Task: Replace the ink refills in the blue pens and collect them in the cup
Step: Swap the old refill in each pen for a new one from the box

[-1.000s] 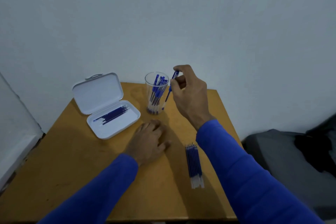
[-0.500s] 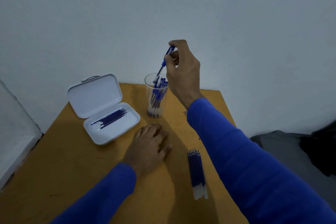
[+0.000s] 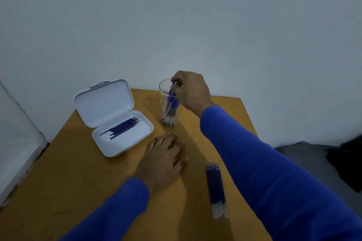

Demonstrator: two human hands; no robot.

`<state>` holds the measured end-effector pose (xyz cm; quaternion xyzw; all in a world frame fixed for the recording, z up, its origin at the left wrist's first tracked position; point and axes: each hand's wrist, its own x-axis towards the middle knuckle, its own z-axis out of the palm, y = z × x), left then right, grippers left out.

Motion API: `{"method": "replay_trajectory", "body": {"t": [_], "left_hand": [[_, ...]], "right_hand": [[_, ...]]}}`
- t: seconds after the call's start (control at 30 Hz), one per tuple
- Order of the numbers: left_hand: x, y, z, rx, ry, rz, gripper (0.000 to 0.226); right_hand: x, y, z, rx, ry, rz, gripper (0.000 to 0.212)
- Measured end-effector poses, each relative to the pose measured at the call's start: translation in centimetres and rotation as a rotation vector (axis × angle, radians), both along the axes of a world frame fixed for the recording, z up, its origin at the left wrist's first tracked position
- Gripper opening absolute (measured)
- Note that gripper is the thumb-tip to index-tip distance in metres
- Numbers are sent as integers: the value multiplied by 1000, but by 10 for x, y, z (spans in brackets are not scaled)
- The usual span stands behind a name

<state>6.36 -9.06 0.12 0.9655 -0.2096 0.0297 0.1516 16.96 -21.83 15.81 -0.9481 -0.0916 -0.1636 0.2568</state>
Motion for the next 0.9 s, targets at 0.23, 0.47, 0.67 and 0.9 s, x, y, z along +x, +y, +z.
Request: {"method": "replay_trajectory", "body": {"t": [0.23, 0.47, 0.67, 0.9], "left_hand": [[-2, 0, 1, -21, -1, 1, 64], [-3, 0, 2, -51, -3, -11, 61], [-3, -2, 5, -50, 38, 12, 59], [-4, -3, 13, -21, 90, 13, 61]], "right_hand": [[-6, -1, -4, 14, -26, 12, 21], [-35, -42, -16, 114, -109, -90, 16], [-68, -89, -64, 49, 94, -257, 18], [-89, -116, -113, -212, 283, -369, 15]]}}
